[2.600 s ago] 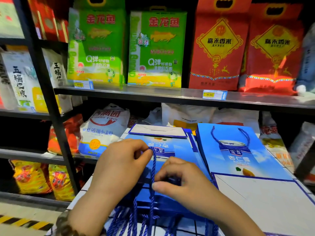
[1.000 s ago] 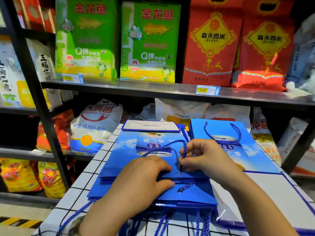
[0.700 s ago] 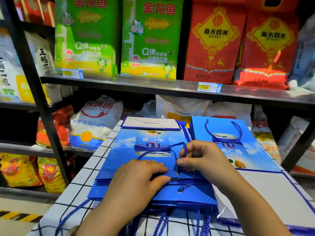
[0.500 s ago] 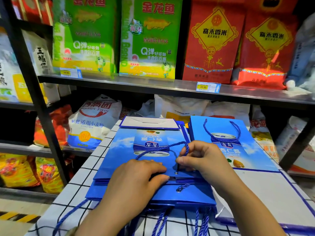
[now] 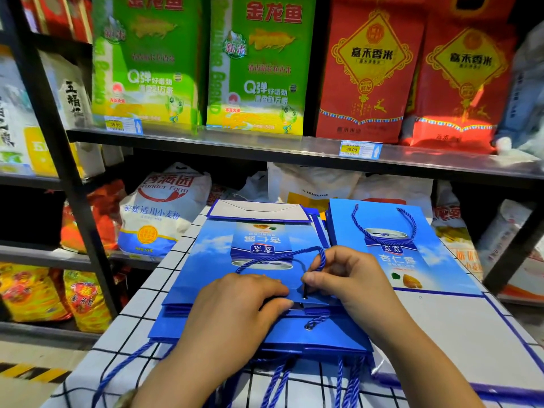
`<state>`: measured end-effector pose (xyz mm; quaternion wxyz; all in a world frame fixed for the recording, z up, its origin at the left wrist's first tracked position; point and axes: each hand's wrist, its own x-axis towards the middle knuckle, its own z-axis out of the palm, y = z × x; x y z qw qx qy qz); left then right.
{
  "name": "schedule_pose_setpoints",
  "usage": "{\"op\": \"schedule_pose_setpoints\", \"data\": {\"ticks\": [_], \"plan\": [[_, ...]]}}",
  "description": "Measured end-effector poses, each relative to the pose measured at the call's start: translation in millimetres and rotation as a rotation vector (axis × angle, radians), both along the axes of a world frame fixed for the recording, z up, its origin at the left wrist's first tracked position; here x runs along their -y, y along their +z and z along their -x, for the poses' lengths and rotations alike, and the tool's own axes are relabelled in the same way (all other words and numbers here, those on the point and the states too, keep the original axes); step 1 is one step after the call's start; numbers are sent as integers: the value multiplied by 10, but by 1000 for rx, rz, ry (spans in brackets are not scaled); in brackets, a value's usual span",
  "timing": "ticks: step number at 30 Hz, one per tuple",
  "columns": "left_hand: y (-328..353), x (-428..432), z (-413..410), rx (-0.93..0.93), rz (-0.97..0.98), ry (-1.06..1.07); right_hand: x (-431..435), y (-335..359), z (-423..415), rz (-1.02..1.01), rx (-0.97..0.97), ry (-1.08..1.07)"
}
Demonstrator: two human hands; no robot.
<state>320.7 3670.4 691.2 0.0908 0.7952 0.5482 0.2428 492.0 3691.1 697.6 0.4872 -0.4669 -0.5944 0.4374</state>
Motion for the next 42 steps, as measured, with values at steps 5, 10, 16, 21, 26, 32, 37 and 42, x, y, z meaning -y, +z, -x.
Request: {"op": "schedule_pose_setpoints", "data": {"ticks": [5,10,16,21,26,32,37,42], "plan": [[2,3,-22,3,-20,32,13,-16,-14,-82,224,16],[108,-16,-4,-44,-182,64,111,131,-74,-298,635,159],[136,-6,-10,-2,-399,58,98,153,-90,-221,632,173],[34,109,-200,-42,-308,87,103,122,-37,-222,581,154],[-22,71,-247,-97,-280,162,119,77,-19,-228,558,150],[-41,137,-264,-58,-368,59,112,51,-40,-220,578,161],[45,185,-150,-116,-228,42,114,109,-91,-135,599,314],[-46,167,-43,-28,-208,50,-28,87,-22,-159,875,326]]}}
